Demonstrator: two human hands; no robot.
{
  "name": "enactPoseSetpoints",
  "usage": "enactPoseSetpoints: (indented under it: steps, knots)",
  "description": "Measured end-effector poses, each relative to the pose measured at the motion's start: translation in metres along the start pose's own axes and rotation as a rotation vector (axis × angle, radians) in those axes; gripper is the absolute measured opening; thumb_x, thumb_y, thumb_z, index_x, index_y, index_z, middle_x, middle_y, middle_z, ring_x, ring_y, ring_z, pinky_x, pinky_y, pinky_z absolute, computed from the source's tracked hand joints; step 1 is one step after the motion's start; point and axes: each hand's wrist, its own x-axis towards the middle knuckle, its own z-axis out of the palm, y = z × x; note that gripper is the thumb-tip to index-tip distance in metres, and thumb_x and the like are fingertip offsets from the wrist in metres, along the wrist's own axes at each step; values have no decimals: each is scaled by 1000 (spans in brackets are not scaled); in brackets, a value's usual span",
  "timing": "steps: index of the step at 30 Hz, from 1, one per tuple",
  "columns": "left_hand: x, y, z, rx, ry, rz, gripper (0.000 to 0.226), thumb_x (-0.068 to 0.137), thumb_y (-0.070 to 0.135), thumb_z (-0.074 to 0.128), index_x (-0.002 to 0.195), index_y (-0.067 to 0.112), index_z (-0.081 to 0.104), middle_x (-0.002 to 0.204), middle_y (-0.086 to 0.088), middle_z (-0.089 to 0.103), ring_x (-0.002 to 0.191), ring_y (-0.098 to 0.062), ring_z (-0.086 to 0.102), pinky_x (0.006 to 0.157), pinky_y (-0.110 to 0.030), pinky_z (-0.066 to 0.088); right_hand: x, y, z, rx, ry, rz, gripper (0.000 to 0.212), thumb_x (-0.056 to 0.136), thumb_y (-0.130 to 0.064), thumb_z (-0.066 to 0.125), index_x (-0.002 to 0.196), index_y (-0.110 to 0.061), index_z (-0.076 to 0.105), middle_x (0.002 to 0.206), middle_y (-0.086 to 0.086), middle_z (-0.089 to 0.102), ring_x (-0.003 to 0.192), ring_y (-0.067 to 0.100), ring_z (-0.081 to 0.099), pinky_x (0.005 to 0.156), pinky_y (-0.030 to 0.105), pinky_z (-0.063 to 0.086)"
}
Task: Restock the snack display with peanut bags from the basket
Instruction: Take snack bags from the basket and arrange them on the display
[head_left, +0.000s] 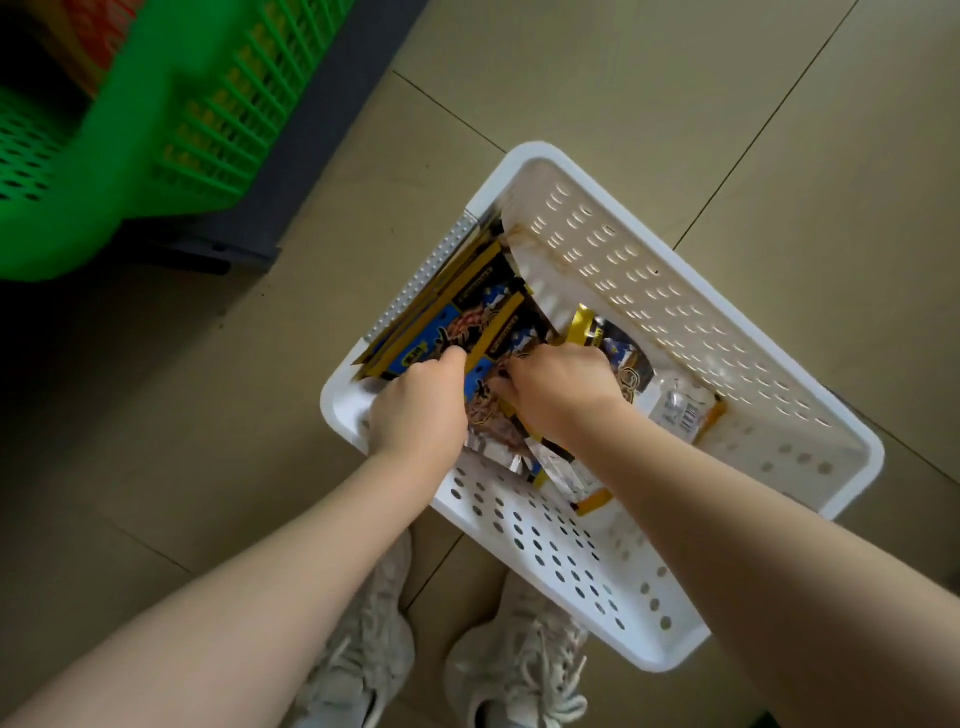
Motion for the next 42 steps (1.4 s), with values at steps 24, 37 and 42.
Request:
enactPoseSetpoints:
  steps: [24,37,42]
  knots:
    - [-66,29,-108,260,-61,312,14,92,4,39,104,12,42,79,-4,52,66,-30,51,41,-27,19,-154,28,-11,562,133,671,17,87,-7,40,93,-12,55,84,8,63,75,30,61,62,40,55]
    - [-274,13,-433,589,199,551,38,27,5,83,53,14,57,39,-1,52,35,-22,53,32,-20,36,-417,-39,-360,90,335,168,35,83,-7,47,116,-17,47,98,11,64,89,35,62,65,36,46]
    - [-372,2,-520,725,397,721,9,58,14,56,63,17,62,48,0,56,41,-20,55,35,-25,37,-500,-78,-471,-127,573,-24,23,84,-29,56,104,-19,51,108,4,65,106,27,59,90,35,40]
